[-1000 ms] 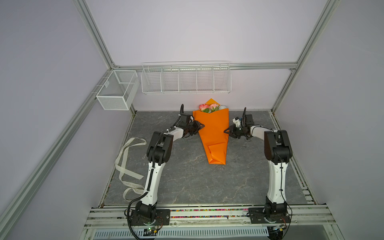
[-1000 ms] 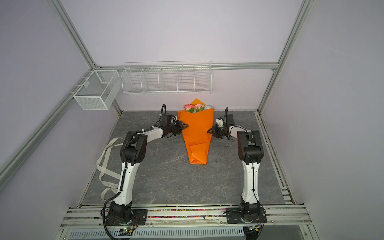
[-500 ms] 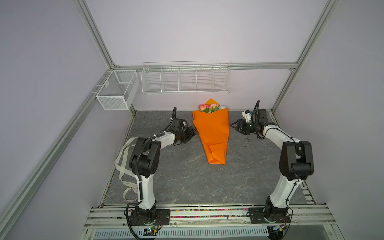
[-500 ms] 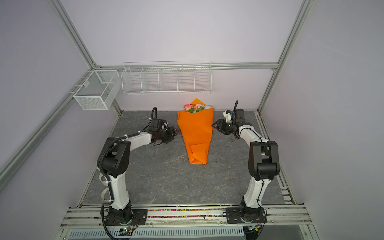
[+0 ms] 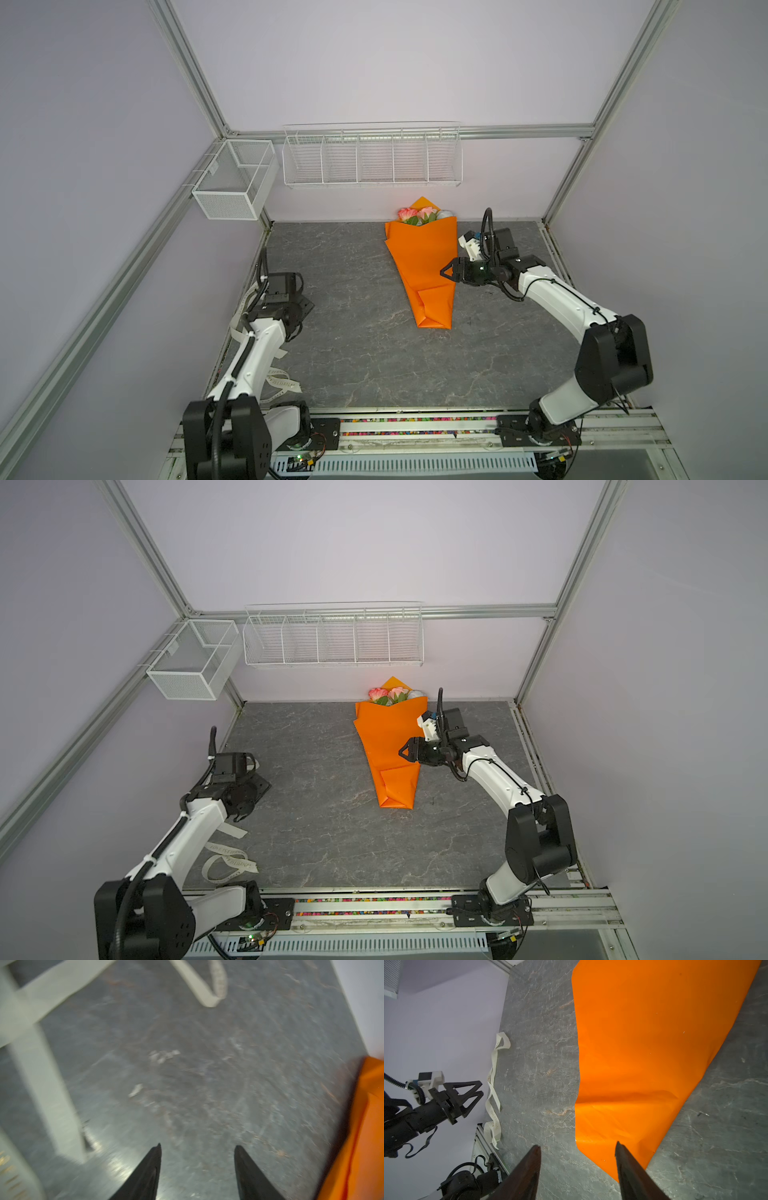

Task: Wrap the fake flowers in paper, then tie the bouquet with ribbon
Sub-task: 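Release the bouquet and draw both grippers back from it, then grasp the cream ribbon end with the left gripper beside the left arm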

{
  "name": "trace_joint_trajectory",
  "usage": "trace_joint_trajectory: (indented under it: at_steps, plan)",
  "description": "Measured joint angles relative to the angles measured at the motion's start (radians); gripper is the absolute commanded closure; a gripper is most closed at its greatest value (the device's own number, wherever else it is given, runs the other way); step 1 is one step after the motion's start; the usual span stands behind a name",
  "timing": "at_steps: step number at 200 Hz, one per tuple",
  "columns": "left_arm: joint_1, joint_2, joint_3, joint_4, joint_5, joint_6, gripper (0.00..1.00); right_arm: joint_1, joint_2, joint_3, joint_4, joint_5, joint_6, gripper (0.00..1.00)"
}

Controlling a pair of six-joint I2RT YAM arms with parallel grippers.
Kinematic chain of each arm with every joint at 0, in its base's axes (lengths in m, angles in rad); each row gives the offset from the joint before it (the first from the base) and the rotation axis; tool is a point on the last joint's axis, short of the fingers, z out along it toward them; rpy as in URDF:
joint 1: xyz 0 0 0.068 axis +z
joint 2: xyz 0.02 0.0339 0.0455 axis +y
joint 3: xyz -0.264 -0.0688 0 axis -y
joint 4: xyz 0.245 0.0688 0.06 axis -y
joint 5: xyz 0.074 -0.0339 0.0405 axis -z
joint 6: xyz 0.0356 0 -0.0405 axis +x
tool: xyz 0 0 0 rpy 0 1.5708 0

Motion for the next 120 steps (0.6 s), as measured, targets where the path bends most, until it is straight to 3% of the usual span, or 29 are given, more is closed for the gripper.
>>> trace_joint_trajectory:
  at_steps: [35, 82, 120]
  plan:
    - [0.072, -0.101, -0.084, -0.096, -0.092, -0.03, 0.4, 0.045, 0.0, 0.0, -0.032, 0.043, 0.0, 0.39]
    - [0.121, 0.066, -0.086, -0.112, -0.135, -0.042, 0.43, 0.067, -0.001, 0.01, -0.069, 0.066, 0.0, 0.39]
    - [0.143, 0.11, -0.086, -0.11, -0.144, -0.053, 0.44, 0.071, -0.012, 0.01, -0.086, 0.08, 0.0, 0.39]
